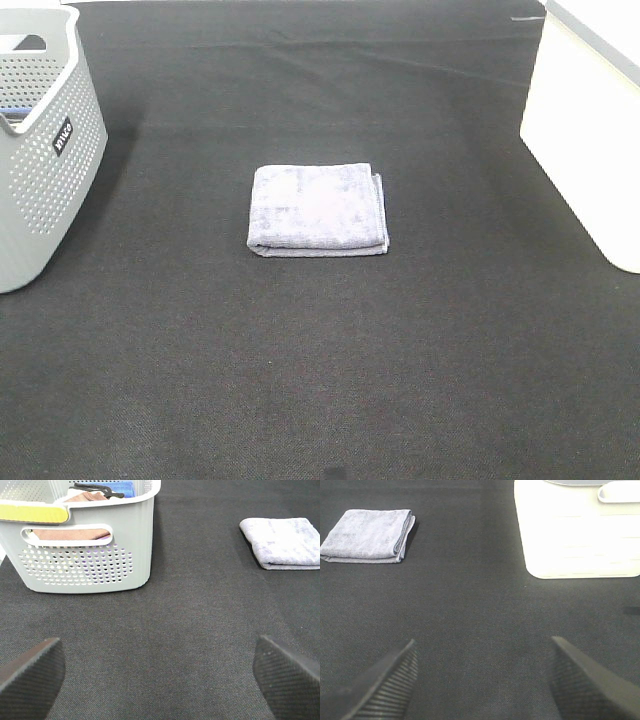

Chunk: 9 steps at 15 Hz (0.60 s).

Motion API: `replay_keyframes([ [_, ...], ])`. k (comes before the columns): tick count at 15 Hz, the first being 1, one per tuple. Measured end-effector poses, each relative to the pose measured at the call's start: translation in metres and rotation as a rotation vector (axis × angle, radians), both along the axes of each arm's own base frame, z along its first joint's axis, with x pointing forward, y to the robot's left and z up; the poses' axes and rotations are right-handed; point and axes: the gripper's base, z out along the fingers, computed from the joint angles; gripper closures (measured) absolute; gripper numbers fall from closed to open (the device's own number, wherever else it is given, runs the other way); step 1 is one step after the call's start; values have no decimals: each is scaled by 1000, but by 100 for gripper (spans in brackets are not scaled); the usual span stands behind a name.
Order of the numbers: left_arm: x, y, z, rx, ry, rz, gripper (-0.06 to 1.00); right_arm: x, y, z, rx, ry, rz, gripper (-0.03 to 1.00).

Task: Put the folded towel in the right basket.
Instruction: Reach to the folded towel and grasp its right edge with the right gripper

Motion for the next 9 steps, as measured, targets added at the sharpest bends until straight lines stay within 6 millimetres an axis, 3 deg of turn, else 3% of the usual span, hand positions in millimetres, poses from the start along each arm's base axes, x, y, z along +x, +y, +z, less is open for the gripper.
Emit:
replay_keyframes([
  [9,0,0,0,0,0,0,-2,0,0,0,0,0,0,28],
])
